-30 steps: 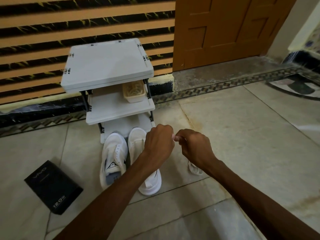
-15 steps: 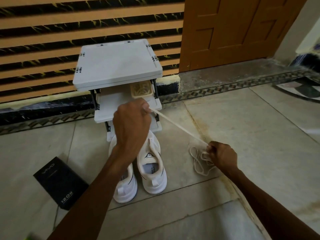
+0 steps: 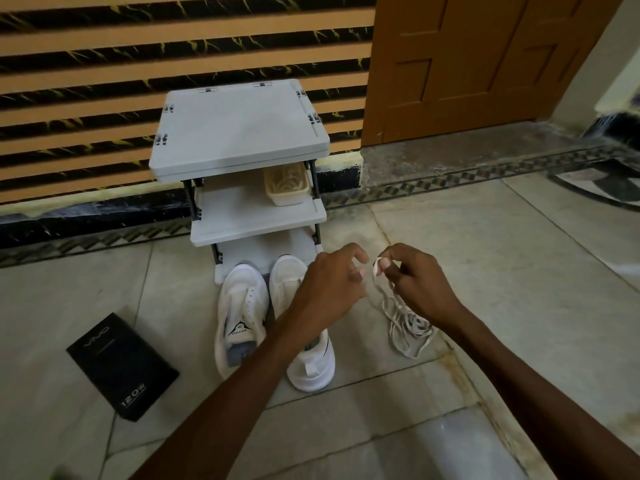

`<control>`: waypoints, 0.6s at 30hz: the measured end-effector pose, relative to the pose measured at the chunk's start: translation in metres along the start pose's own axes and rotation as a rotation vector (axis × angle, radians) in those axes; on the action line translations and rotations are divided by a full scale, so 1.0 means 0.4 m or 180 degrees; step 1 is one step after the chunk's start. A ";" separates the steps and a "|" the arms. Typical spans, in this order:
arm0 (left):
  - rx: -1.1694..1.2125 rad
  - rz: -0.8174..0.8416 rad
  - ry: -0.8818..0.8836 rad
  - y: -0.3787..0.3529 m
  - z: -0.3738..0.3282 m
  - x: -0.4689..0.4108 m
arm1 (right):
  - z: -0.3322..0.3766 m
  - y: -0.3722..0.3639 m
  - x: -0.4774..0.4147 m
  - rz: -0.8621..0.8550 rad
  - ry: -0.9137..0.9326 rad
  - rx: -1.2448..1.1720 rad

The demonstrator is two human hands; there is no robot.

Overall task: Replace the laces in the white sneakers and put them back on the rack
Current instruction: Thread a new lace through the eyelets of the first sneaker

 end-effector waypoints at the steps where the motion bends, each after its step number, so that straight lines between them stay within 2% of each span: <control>1: 0.0019 0.0023 0.0025 -0.006 -0.002 -0.002 | 0.005 0.000 0.001 0.0033 0.0013 0.0061; 10: 0.0141 -0.0046 0.0268 -0.014 -0.007 -0.012 | 0.052 -0.002 0.023 -0.0065 0.0611 0.1366; 18: -0.0922 0.0035 0.0083 0.017 -0.039 0.001 | 0.057 -0.027 0.041 0.0022 0.1116 0.1874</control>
Point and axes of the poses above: each hand's wrist, its own x-axis away from the middle knuckle, its own y-axis out of the back of the hand, z = x × y, the point moved 2 cm from there along -x, towards the middle knuckle, and after that the axes turned 12 degrees about -z, right-handed, at the moved point
